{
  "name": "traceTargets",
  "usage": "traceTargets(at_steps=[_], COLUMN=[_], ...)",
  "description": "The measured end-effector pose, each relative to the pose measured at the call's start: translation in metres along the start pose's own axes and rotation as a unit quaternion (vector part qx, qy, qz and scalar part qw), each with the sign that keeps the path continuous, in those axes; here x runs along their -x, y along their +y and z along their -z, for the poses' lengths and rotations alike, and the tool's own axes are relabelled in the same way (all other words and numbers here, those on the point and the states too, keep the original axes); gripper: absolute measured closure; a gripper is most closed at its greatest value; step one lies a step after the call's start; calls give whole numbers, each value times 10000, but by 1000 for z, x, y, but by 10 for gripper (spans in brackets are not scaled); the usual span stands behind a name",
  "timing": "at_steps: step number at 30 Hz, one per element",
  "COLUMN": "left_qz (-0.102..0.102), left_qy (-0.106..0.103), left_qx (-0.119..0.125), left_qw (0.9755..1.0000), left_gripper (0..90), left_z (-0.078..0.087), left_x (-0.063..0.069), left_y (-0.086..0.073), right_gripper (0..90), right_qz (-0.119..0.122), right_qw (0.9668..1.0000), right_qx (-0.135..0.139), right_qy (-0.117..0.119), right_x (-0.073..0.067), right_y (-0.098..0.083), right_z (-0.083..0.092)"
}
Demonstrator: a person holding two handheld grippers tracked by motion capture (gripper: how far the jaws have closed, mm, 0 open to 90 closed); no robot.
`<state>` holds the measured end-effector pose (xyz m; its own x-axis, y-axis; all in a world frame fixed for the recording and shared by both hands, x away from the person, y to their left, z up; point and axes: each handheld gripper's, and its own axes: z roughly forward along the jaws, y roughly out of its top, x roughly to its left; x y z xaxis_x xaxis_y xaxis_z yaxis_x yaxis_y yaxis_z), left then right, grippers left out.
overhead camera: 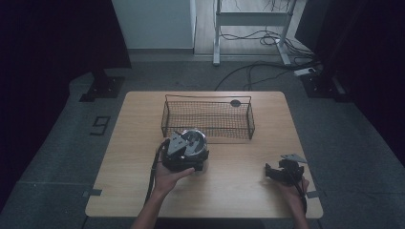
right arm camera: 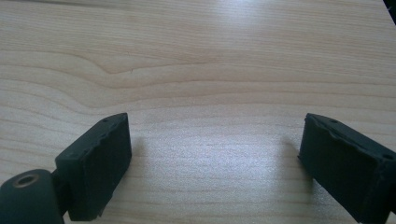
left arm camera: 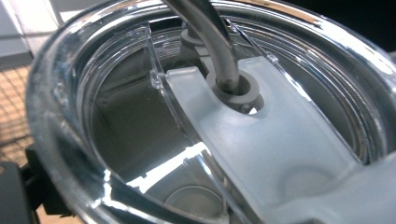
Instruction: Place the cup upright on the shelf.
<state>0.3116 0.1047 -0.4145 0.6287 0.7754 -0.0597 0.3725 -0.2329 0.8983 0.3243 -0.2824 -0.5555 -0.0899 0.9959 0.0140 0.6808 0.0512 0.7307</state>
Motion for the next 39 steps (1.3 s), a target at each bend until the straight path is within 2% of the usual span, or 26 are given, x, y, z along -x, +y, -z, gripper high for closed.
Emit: traceTargets(at_steps=[4,7,13,17,22,32,39], left_qz=[141,32,-75,36,19,76,222], left_qy=[-85,14,34,64,212,311,407], left_qx=[64,113,166,216,219,260,265], left_qw=[9998,9999,9998,9997,9995,9991,9986], left_gripper=[30,30,30,30,30,31,31], left_z=[2,4,8,8,8,5,1], left_x=[-4,-4,-11,-22,-28,-43,-56], left_y=[10,20,33,44,50,59,69], right_gripper=[103,110,112,111,111,111,111], right_qz=[-12,-24,-51,-57,-52,-52,-50], right_qw=[10000,10000,10000,10000,10000,10000,10000], right_qx=[21,35,25,24,31,15,16], right_qy=[-12,-31,-54,-59,-63,-55,-55], right_x=[0,1,1,1,1,1,1], right_y=[0,0,-1,-1,-1,0,0], right_z=[0,1,1,1,1,1,1])
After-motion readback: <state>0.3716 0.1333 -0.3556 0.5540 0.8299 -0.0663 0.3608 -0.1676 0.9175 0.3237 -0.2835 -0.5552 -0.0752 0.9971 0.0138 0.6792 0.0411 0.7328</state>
